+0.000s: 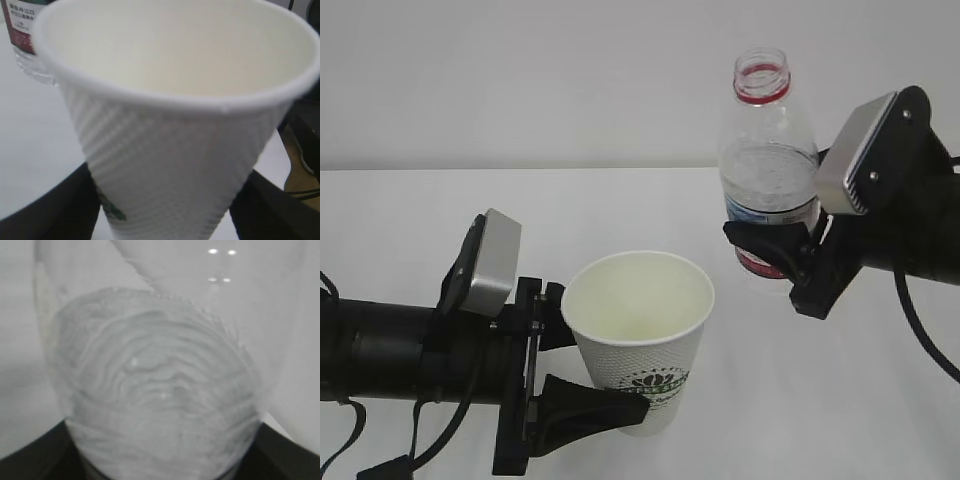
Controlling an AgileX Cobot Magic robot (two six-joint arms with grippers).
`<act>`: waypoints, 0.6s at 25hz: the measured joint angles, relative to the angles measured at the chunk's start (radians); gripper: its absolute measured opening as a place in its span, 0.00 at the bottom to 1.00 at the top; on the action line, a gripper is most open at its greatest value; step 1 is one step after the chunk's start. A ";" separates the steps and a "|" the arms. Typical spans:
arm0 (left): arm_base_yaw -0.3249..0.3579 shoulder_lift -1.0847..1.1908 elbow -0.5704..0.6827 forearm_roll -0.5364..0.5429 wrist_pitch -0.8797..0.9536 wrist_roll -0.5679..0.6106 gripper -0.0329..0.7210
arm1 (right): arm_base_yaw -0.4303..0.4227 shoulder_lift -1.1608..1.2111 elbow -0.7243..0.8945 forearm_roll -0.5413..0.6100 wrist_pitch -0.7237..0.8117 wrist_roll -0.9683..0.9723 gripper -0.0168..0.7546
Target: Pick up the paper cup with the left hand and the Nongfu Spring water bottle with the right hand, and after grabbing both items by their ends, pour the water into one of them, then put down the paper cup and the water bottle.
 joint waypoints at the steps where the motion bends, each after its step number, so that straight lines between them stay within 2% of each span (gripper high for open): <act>1: 0.000 0.000 0.000 0.000 0.000 0.000 0.78 | 0.003 0.000 -0.007 -0.007 0.003 0.000 0.67; 15: 0.000 0.000 0.000 -0.004 -0.016 0.008 0.78 | 0.003 -0.022 -0.020 -0.079 0.039 0.000 0.67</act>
